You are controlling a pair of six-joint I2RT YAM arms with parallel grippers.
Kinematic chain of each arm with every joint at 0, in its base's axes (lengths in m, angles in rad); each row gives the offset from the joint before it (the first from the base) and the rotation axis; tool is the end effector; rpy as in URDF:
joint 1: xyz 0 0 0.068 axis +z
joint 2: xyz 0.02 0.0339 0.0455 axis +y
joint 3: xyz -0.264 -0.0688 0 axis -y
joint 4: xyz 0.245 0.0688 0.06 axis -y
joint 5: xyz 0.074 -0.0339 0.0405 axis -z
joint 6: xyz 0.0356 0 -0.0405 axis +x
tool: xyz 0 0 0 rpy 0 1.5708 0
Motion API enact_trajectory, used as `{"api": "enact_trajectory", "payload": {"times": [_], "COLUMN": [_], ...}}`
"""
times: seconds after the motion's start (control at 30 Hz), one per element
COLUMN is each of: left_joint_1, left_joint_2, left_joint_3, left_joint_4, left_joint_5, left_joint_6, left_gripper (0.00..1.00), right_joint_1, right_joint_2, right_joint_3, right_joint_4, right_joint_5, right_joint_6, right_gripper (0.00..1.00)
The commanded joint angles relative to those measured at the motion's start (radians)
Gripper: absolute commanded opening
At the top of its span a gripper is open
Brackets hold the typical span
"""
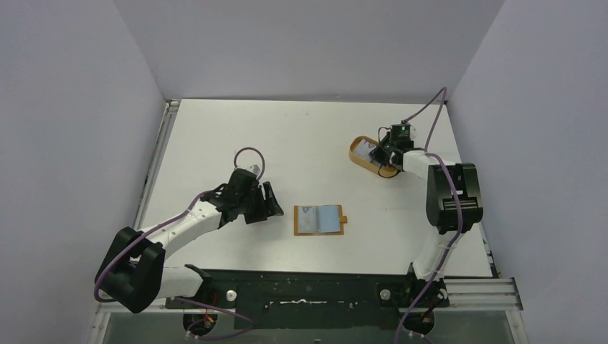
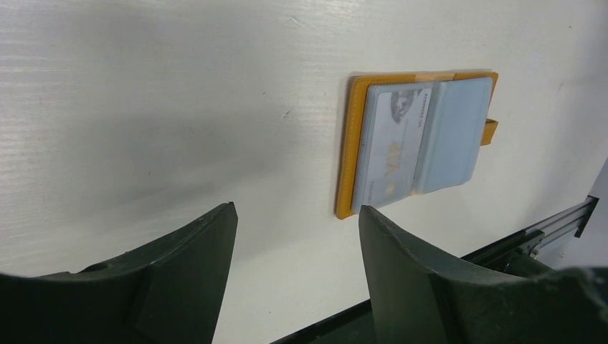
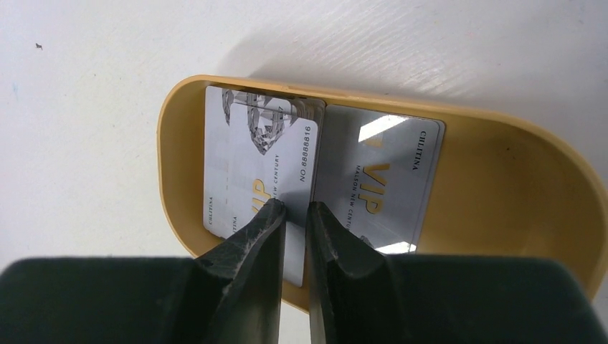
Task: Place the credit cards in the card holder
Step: Pick up the credit card from the storage box.
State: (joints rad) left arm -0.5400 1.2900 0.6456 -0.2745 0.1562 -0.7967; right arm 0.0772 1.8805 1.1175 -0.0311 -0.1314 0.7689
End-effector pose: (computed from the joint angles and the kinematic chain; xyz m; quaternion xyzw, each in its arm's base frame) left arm 0.2073 -0.1307 0.1812 -0.0961 0.9399 -0.2558 0.2047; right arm 0.3941 0.0352 0.1610 0.2897 0.8773 0.2105 0.3196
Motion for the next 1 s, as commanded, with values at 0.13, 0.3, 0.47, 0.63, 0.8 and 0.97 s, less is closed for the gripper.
{"api": "enact_trajectory", "payload": {"times": [0.13, 0.3, 0.47, 0.63, 0.8, 0.97], "left_joint_1": [0.008, 0.008, 0.008, 0.008, 0.008, 0.008], "left_joint_2": [-0.016, -0.029, -0.040, -0.056, -0.065, -0.089], "left_joint_3": [0.024, 0.021, 0.017, 0.008, 0.002, 0.007], "left_joint_4": [0.020, 0.020, 0.020, 0.020, 0.021, 0.007], "left_joint_5": [0.012, 0.011, 0.011, 0.009, 0.008, 0.000], "left_joint_6": [0.005, 0.004, 0.002, 0.000, -0.003, -0.005], "left_gripper": [0.60, 0.61, 0.61, 0.61, 0.61, 0.60], "right_joint_1": [-0.014, -0.016, -0.019, -0.020, -0.020, -0.022], "right_joint_2": [-0.095, -0.132, -0.145, -0.156, -0.153, -0.245], "right_joint_3": [-0.039, -0.040, -0.029, -0.020, -0.006, 0.000], "right_joint_4": [-0.026, -0.034, -0.058, -0.074, -0.083, -0.117], "right_joint_5": [0.010, -0.008, -0.023, -0.041, -0.063, -0.043], "right_joint_6": [0.016, 0.044, 0.070, 0.109, 0.135, 0.145], "right_gripper": [0.00, 0.00, 0.00, 0.00, 0.00, 0.00]}}
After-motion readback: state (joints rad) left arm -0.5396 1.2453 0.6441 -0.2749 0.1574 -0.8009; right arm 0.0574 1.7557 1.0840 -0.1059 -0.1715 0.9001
